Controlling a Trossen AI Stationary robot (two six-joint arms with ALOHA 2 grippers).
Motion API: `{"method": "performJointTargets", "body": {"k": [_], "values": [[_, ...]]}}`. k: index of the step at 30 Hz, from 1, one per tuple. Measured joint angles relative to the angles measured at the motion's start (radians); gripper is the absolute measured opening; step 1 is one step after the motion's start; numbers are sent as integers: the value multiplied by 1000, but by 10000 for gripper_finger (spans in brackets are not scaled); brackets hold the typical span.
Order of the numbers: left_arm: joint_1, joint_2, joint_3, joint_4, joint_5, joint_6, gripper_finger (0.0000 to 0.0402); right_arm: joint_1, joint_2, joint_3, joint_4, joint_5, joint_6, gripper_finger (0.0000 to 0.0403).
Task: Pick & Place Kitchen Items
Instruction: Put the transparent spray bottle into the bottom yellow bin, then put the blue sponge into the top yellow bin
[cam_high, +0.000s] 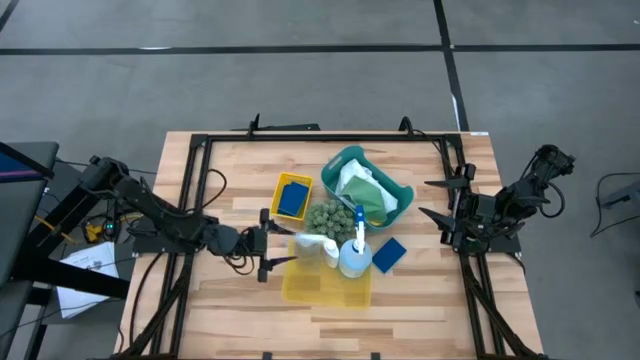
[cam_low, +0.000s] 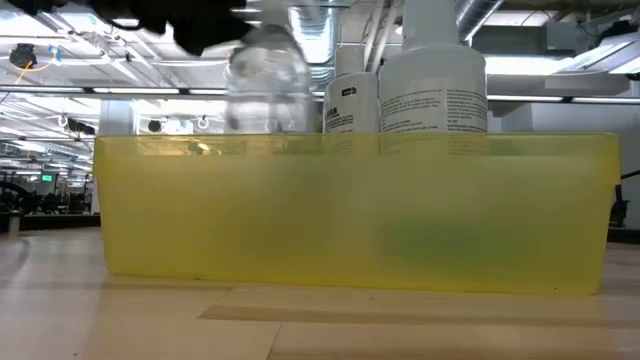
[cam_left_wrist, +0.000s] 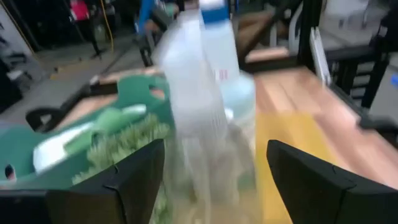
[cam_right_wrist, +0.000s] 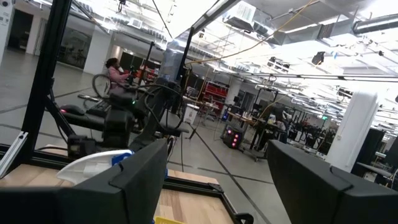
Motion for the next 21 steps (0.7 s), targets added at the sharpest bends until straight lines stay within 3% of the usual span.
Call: {"method": "performJointTargets", "body": {"k": [10,21], "values": [[40,-1,1,-86,-36,-98,291,0,0,0,0,0,0,268],[34,-2,2,-96,-39,-98,291,0,0,0,-1,0,0,268]]}}
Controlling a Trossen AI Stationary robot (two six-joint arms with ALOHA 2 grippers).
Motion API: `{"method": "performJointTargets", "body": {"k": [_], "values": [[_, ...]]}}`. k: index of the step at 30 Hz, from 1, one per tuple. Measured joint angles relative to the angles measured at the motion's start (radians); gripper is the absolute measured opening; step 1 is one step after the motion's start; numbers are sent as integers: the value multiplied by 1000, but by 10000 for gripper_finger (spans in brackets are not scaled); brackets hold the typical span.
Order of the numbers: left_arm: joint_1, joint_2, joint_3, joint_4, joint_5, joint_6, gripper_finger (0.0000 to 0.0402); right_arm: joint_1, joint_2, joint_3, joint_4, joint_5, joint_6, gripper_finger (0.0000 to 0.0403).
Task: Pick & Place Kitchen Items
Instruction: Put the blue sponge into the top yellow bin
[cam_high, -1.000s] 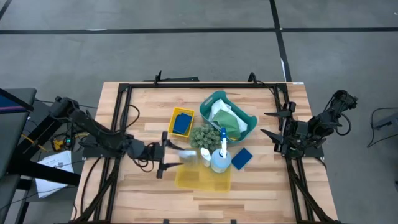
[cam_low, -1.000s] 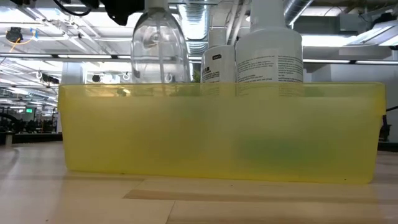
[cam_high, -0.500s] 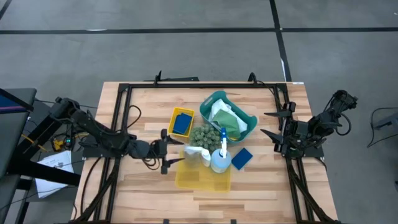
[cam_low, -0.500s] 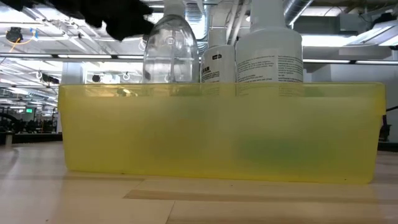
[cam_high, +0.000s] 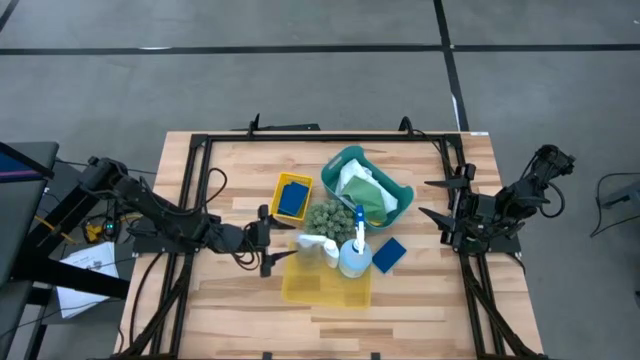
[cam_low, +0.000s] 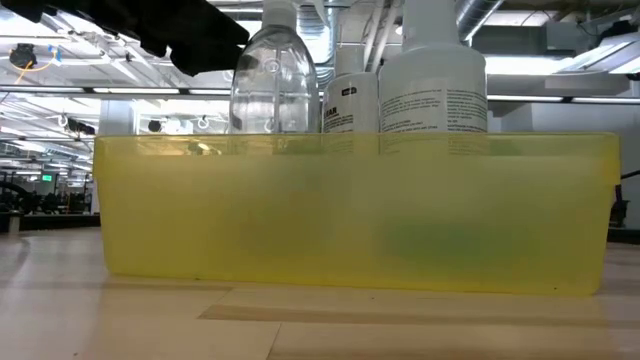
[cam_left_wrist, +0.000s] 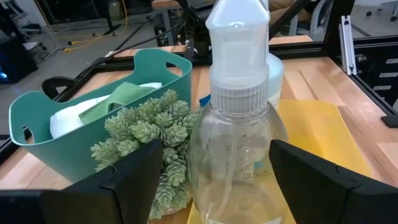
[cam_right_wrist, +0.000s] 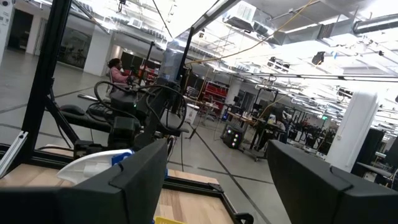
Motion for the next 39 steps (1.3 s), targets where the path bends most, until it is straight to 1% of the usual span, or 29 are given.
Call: {"method": "performJointTargets", "body": {"k": [5,8,11,13,15,18,22,26,30,32,35,39], "values": [[-14,-30,1,-12,0,5,291,0,0,0,0,0,0,268],[-28,-60,1,-57,0,-2,290,0,0,0,0,1,0,268],[-46,-90,1,-134,8,-50,290,0,0,0,0,4,0,268],[-54,-97,2,-169,36,-87,291,0,0,0,-1,4,0,268],[-61,-95,-2,-183,88,-109,290,0,0,0,-1,4,-1,268],[-63,-89,-26,-123,158,-112,290,0,0,0,-2,4,-1,268],[-63,-94,-73,21,206,-23,290,0,0,0,-3,9,0,268],[-64,-107,-89,157,214,117,290,0,0,0,-3,30,-5,268],[-64,-182,-89,360,184,321,290,-11,0,0,-13,62,-8,268],[-63,-229,-89,442,179,389,290,-21,0,0,-29,83,-8,268],[-61,-310,-89,472,198,484,290,-38,0,0,-70,147,-8,268],[-61,-385,-88,472,299,559,289,-51,0,0,-121,240,-8,268]]}}
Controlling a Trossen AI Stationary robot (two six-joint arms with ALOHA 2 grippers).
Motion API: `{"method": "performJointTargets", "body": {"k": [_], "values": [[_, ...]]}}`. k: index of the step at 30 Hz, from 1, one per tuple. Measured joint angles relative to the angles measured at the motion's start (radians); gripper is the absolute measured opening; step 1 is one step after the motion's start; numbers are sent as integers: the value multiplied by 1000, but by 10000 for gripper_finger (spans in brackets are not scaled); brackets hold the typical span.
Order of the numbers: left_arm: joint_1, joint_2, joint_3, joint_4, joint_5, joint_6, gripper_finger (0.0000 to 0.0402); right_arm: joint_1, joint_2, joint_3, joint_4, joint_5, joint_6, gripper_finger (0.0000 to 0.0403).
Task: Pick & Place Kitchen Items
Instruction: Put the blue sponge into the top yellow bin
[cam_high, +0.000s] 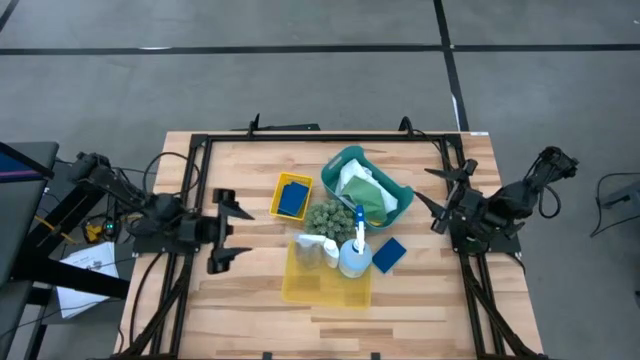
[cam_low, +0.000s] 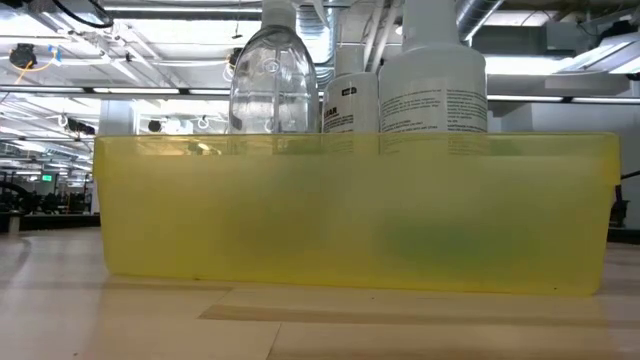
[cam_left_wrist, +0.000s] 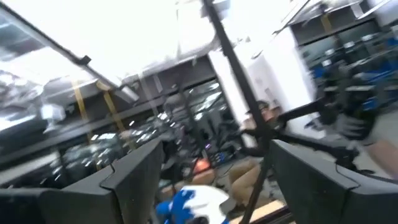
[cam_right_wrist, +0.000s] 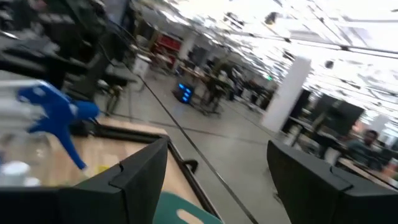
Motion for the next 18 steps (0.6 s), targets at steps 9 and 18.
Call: {"method": "performJointTargets", "body": {"k": [9,18], "values": [[0,-7,0,-37,78,54,289,58,0,33,-142,6,159,268],[0,-10,0,-20,78,143,289,49,63,36,-295,-167,433,268]]}}
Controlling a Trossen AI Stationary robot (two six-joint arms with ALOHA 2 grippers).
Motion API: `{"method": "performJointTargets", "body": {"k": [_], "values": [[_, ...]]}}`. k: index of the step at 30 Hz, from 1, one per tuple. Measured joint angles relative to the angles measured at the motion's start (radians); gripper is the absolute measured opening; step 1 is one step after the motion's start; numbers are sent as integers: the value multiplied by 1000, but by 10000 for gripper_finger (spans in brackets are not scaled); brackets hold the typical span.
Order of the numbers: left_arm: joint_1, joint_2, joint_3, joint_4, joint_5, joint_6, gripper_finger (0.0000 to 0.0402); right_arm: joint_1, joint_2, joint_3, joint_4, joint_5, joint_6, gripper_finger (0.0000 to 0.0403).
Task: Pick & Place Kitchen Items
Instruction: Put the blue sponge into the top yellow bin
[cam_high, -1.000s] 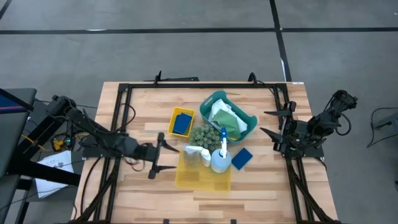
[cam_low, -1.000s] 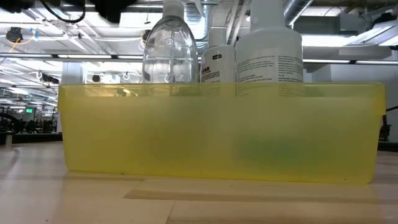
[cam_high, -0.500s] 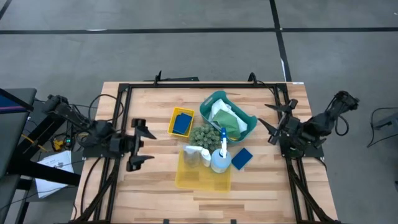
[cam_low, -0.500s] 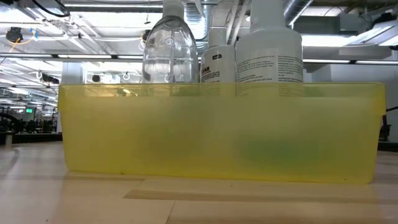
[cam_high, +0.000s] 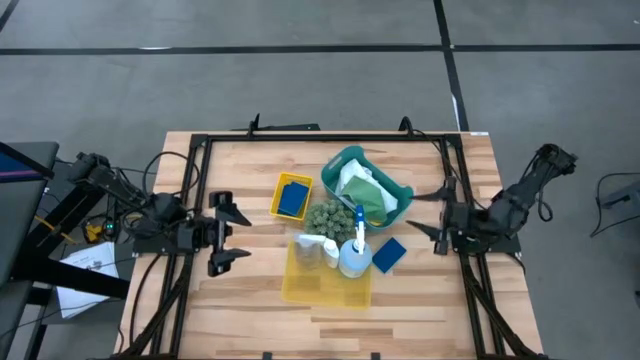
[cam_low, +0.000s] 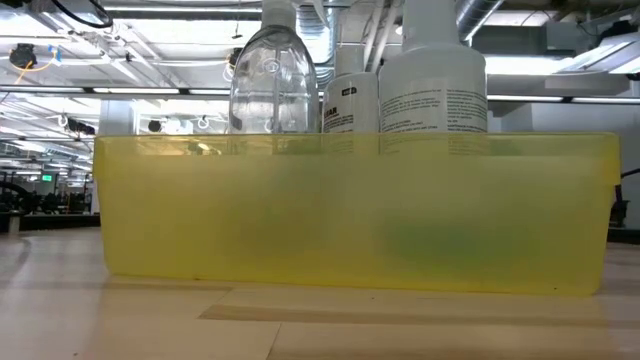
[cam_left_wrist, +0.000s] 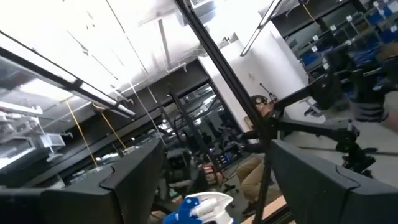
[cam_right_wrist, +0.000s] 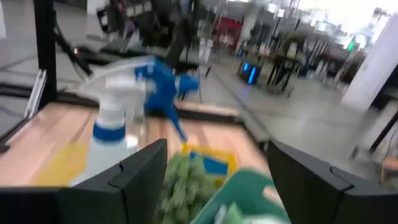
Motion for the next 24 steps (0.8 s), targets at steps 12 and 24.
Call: {"method": "performJointTargets", "body": {"k": [12,24], "values": [[0,0,0,-3,-1,121,289,50,318,-40,-219,-180,719,268],[0,0,0,0,-1,145,289,60,644,11,-491,-233,1493,268]]}}
